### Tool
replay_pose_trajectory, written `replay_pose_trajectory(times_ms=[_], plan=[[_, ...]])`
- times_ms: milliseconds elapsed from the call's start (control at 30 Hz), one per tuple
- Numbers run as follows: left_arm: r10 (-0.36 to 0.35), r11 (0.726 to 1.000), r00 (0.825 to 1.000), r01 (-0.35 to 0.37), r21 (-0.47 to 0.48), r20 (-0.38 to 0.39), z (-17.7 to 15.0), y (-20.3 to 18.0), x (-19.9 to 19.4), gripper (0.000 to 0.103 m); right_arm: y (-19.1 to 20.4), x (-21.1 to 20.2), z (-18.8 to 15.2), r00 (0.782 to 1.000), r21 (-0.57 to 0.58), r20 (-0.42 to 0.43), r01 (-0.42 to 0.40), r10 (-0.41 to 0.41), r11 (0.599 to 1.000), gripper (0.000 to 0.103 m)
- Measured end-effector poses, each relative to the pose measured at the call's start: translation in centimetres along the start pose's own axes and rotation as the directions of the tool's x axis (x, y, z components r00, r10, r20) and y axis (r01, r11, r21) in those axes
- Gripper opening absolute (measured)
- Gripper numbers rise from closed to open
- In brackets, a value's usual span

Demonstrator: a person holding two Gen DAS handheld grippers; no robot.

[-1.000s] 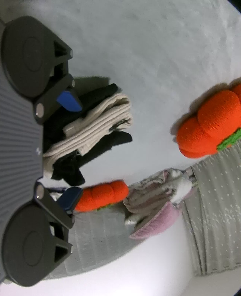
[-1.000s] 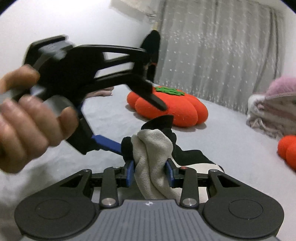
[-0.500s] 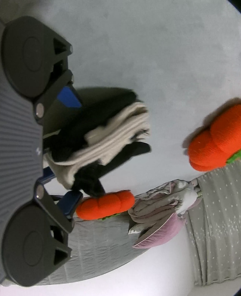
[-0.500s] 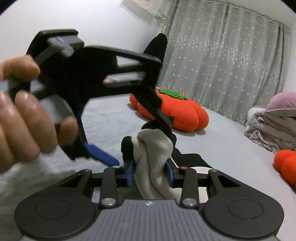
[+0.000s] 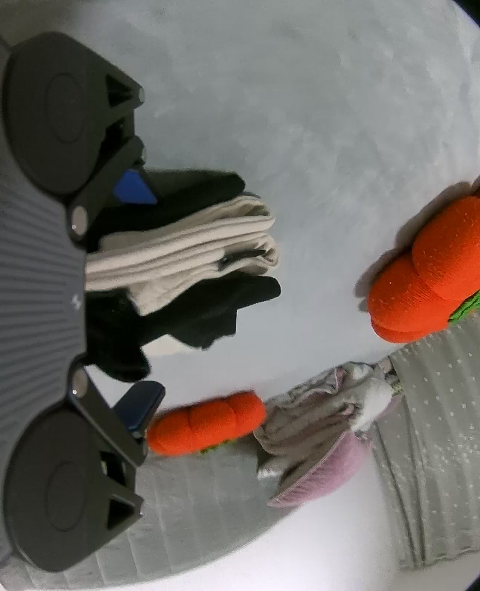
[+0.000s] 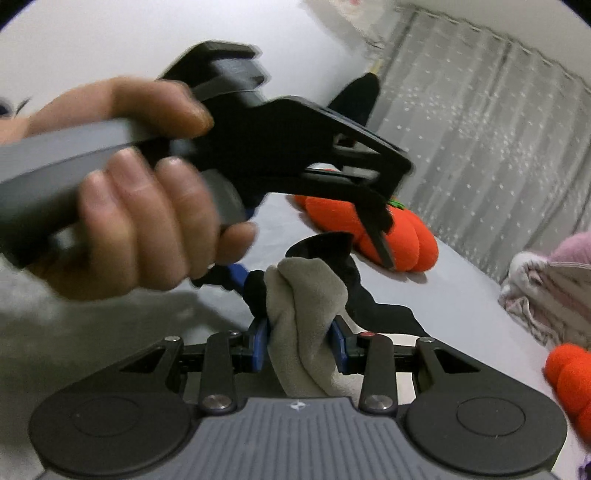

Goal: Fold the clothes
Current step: 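Hold the bundle with both grippers and lift it off the bed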

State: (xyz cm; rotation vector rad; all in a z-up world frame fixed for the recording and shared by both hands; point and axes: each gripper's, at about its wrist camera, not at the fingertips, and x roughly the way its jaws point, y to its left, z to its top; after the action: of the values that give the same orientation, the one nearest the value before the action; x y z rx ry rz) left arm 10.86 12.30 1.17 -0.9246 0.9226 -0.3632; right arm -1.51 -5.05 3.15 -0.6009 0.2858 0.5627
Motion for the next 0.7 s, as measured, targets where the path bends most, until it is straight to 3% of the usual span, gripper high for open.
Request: replay_pose_trajectory(times_ms=[67, 133, 167, 300, 400, 567, 700], plan=[[0.049, 0.998, 0.999, -0.049, 0.039, 0.005, -0.1, -0.4, 0.2, 0.092, 0.6, 0.1, -0.2, 1.000, -0.039, 0.000, 0.002, -0.002, 0.999, 0.035], [0.105, 0.991, 0.994, -0.106, 0.086, 0.014, -0.3, -0.8, 0.3, 0.079, 0.8, 0.1, -0.5, 1.000, -0.051, 0.002, 0.004, -0.004, 0.999, 0.035], [0.128, 0.986, 0.992, -0.129, 0.106, 0.018, -0.4, -1.0, 0.4, 0.067, 0.7, 0.1, -0.6, 1.000, -0.051, 0.005, 0.005, -0.005, 0.999, 0.035], [0.174, 0.973, 0.985, -0.175, 0.151, 0.023, -0.9, -1.4, 0.7, 0.058, 0.9, 0.1, -1.0, 1.000, -0.064, 0.014, 0.007, -0.006, 0.998, 0.035], [0.190, 0.973, 0.982, -0.191, 0.127, 0.017, -0.9, -0.7, 0.4, 0.048, 1.4, 0.3, -1.4, 1.000, -0.084, 0.013, 0.009, -0.008, 0.996, 0.035], [0.260, 0.944, 0.965, -0.261, 0.202, 0.033, -1.6, -1.5, 0.6, 0.042, 2.5, 0.8, -1.6, 1.000, -0.115, -0.019, 0.012, -0.014, 0.993, 0.037], [0.268, 0.943, 0.963, -0.267, 0.198, 0.023, -1.5, -1.2, 0.4, 0.041, 2.2, 0.4, -1.7, 0.999, -0.106, -0.041, -0.014, 0.009, 0.994, 0.040]])
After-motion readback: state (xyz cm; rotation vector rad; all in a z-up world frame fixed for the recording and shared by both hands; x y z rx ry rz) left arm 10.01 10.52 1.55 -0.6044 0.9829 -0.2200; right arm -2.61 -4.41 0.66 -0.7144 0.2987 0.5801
